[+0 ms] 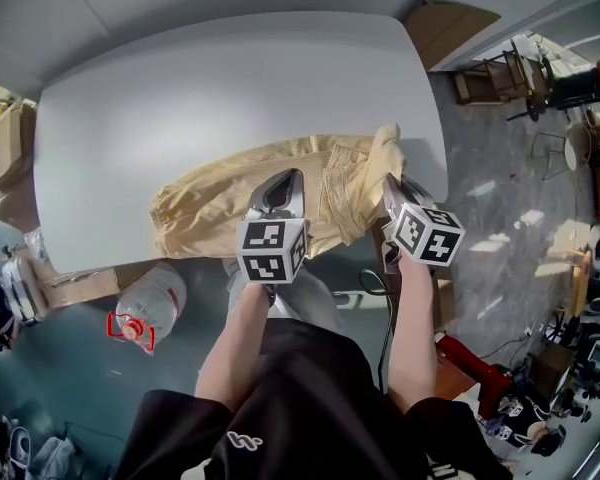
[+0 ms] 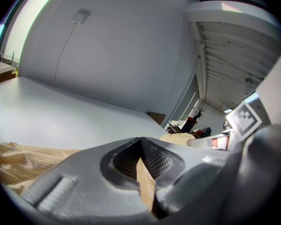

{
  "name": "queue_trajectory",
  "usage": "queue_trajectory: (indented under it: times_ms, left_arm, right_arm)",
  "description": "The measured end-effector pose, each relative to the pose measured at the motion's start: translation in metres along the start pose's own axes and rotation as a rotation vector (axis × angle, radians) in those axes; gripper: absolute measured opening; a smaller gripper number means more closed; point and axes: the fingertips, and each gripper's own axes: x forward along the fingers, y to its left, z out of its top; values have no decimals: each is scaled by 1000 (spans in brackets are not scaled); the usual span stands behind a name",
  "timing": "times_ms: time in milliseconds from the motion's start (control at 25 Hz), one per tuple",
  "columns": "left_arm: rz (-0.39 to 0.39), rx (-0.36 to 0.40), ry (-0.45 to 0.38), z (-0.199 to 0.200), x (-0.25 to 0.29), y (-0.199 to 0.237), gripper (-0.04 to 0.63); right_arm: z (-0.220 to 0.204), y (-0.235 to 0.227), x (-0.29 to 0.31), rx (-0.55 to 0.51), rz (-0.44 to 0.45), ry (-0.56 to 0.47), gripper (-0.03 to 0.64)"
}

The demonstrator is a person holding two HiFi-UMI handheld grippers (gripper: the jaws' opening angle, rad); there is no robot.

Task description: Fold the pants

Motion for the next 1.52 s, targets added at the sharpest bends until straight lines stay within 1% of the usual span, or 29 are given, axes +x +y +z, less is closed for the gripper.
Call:
queue_trajectory:
  times_ms: [160, 320, 480, 600, 720, 840, 920, 1080, 1280, 1360, 1520]
  left_arm:
    - [57, -28, -40, 12, -25, 36, 6]
    - [113, -53, -75, 23, -54, 68, 5]
    - [167, -74, -106, 28, -87, 103, 6]
    - [208, -92, -128, 29, -114, 128, 6]
    - [255, -105, -145, 29, -144, 151, 6]
    - [311, -113, -159, 25, -175, 178, 6]
    - [344, -128, -166, 20, -195, 197, 6]
    - [394, -166, -176, 9, -222, 226, 6]
    - [433, -195, -173, -4, -241, 250, 6]
    - [438, -202, -164, -8, -243, 254, 6]
    - [437, -206, -139, -14, -237, 257, 6]
  right_arm:
    - [19, 62, 8, -89, 74, -31, 71]
    - [36, 124, 9, -164, 170, -60, 71]
    - [38, 194, 9, -246, 274, -75, 71]
    - [24, 247, 13, -309, 353, -64, 71]
    - [4, 297, 20, -362, 426, -28, 71]
    - [-24, 340, 27, -439, 482, 18, 71]
    - [-46, 365, 31, -511, 504, 41, 71]
    - [-85, 398, 33, -678, 541, 79, 71]
    - [-127, 423, 35, -834, 593, 133, 71]
    - [-140, 426, 39, -863, 598, 161, 71]
    - [-161, 427, 45, -848, 627, 226, 72]
